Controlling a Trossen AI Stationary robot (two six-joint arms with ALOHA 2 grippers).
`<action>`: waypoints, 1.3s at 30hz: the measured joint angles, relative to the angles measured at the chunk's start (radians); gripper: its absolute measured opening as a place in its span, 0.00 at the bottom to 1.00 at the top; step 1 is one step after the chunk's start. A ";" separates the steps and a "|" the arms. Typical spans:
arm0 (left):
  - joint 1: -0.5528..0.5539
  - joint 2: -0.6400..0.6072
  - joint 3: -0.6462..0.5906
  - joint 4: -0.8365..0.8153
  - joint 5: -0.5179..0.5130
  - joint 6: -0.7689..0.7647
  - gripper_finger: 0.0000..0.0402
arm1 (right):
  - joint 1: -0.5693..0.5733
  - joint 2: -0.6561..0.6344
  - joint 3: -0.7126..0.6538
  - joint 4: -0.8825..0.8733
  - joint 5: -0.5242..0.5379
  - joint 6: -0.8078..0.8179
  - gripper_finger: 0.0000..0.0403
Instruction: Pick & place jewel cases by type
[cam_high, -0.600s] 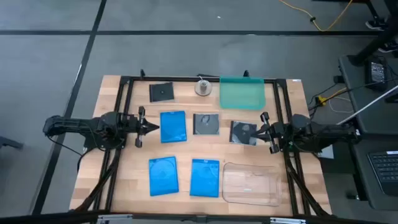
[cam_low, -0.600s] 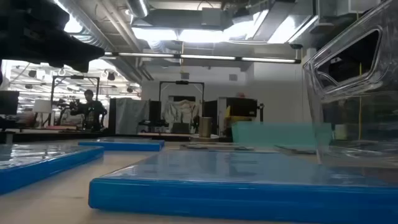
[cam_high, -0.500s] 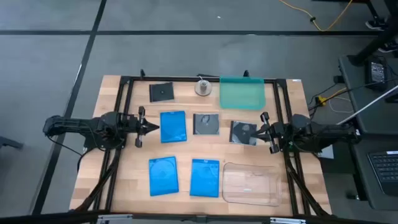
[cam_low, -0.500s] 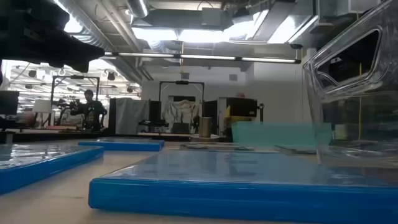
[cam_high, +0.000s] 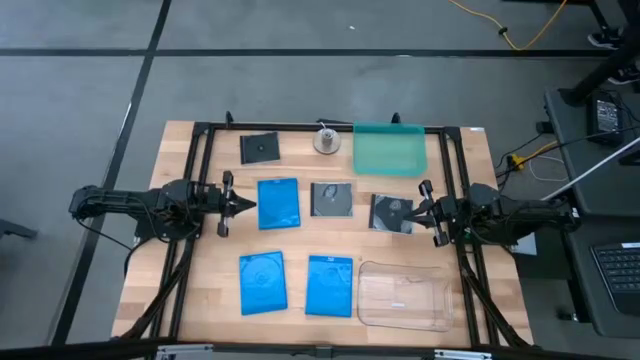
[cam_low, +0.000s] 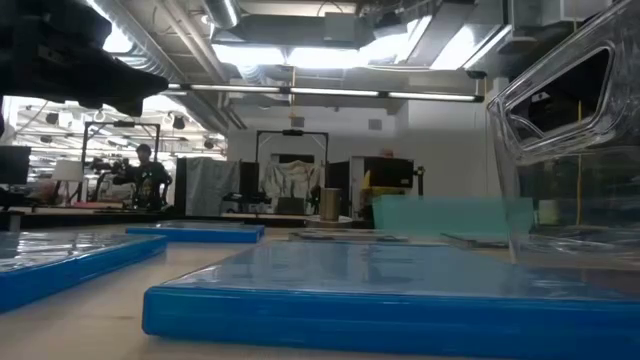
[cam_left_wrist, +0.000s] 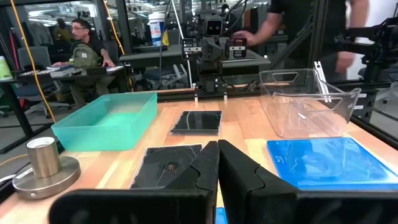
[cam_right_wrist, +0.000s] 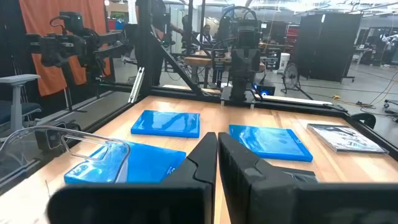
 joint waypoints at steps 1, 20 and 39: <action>0.000 0.000 0.000 0.000 0.000 0.000 0.02 | 0.000 0.000 0.000 0.000 0.000 0.000 0.05; 0.000 0.000 0.000 0.000 0.000 0.000 0.03 | 0.000 0.000 0.000 0.000 0.000 0.000 0.05; 0.000 0.000 0.000 0.000 0.000 0.000 0.02 | 0.000 0.000 0.000 0.001 0.033 0.041 0.05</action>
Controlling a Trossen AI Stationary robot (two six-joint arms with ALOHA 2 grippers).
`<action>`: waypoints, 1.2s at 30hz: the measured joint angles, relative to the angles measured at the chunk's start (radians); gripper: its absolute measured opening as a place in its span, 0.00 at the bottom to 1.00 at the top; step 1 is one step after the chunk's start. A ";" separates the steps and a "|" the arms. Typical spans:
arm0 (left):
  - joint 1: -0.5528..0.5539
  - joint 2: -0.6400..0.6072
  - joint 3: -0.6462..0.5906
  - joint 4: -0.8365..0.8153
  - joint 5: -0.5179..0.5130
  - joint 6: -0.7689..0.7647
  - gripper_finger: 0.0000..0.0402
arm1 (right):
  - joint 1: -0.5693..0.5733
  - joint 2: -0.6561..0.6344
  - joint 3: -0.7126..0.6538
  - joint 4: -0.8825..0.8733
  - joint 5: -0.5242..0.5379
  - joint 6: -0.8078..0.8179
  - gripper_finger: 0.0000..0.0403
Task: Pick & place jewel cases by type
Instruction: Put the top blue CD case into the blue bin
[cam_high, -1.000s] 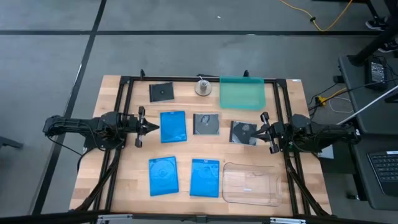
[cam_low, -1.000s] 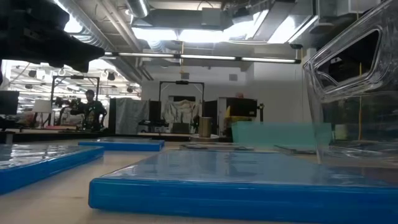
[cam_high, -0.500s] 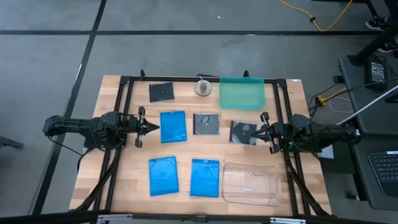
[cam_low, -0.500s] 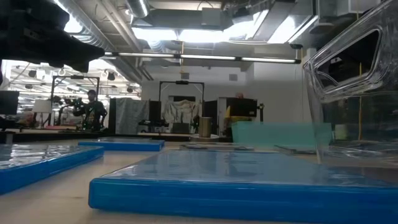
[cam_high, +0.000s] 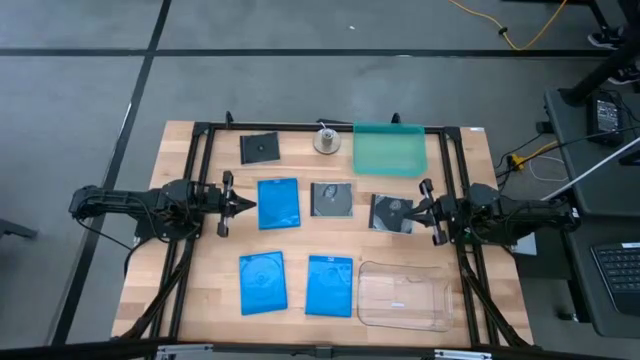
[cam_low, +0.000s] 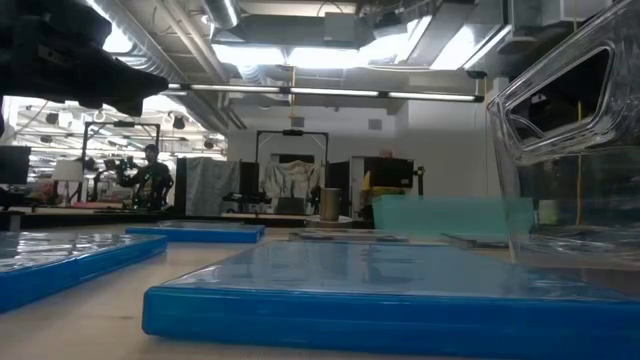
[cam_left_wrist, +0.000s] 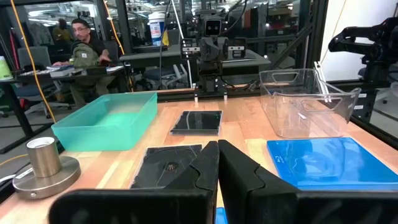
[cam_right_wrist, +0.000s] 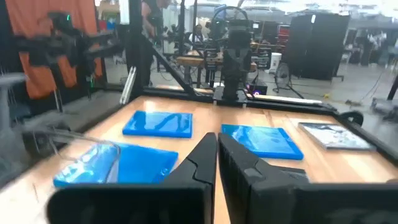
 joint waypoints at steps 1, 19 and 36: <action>0.000 0.000 0.000 0.000 0.000 0.000 0.02 | 0.000 0.000 0.000 0.000 0.001 0.034 0.05; 0.000 0.000 0.000 0.002 -0.037 0.000 0.02 | 0.000 0.000 0.000 0.272 0.209 0.402 0.05; 0.001 0.000 0.067 0.122 -0.252 -0.623 0.01 | -0.052 0.612 0.503 0.148 0.337 0.062 0.05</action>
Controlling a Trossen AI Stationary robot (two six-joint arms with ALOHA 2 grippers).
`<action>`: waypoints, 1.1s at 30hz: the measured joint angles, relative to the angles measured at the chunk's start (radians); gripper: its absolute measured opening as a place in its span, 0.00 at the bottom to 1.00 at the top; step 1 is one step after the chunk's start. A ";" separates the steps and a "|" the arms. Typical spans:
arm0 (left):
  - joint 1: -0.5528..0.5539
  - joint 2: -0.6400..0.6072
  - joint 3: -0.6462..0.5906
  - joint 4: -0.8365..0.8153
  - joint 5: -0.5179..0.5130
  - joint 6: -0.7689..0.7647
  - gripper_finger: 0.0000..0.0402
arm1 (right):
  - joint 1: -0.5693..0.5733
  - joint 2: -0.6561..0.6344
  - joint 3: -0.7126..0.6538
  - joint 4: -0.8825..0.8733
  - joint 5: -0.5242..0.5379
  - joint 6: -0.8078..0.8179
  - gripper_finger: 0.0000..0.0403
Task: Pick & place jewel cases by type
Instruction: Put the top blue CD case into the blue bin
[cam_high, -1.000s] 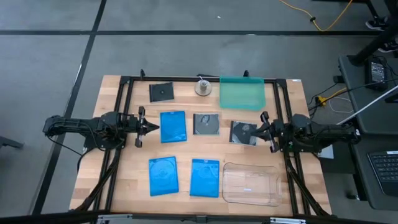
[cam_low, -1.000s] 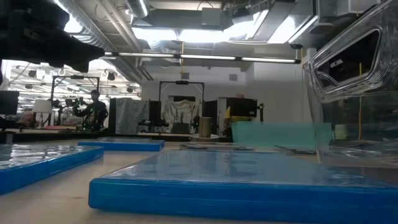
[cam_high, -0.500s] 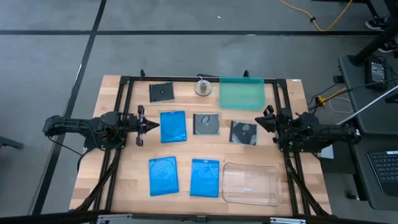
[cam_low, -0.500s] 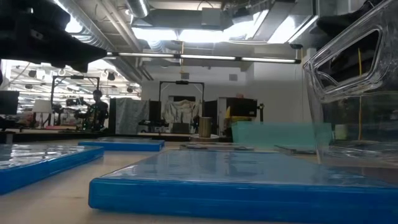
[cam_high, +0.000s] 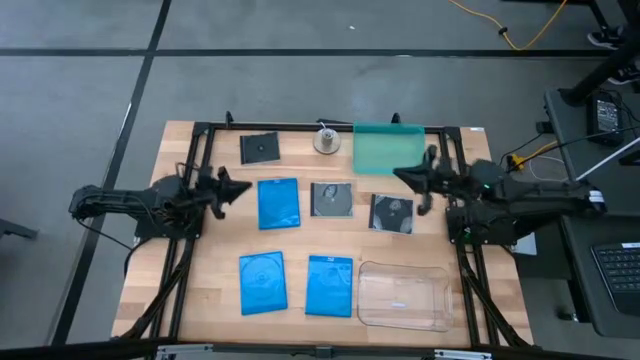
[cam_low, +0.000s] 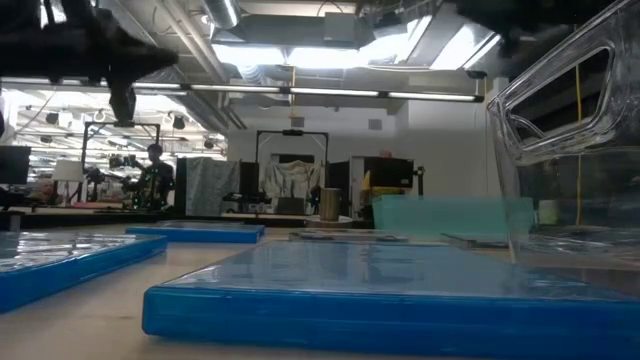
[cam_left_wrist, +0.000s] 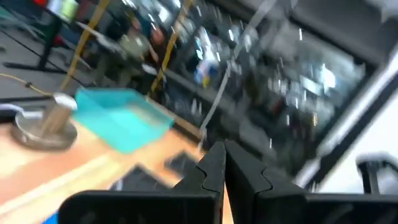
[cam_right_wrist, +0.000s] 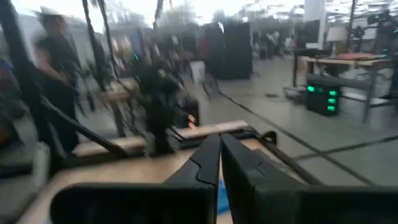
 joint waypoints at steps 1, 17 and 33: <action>0.000 0.000 0.022 0.000 -0.031 -0.006 0.01 | -0.014 0.055 0.045 0.000 -0.017 -0.010 0.05; 0.000 0.094 0.547 -0.235 -0.289 0.602 0.02 | -0.223 0.800 0.779 -0.261 -0.370 0.024 0.05; 0.001 0.406 0.731 -1.062 -0.423 -0.015 0.17 | -0.264 1.279 1.148 -0.721 -0.490 -0.187 0.05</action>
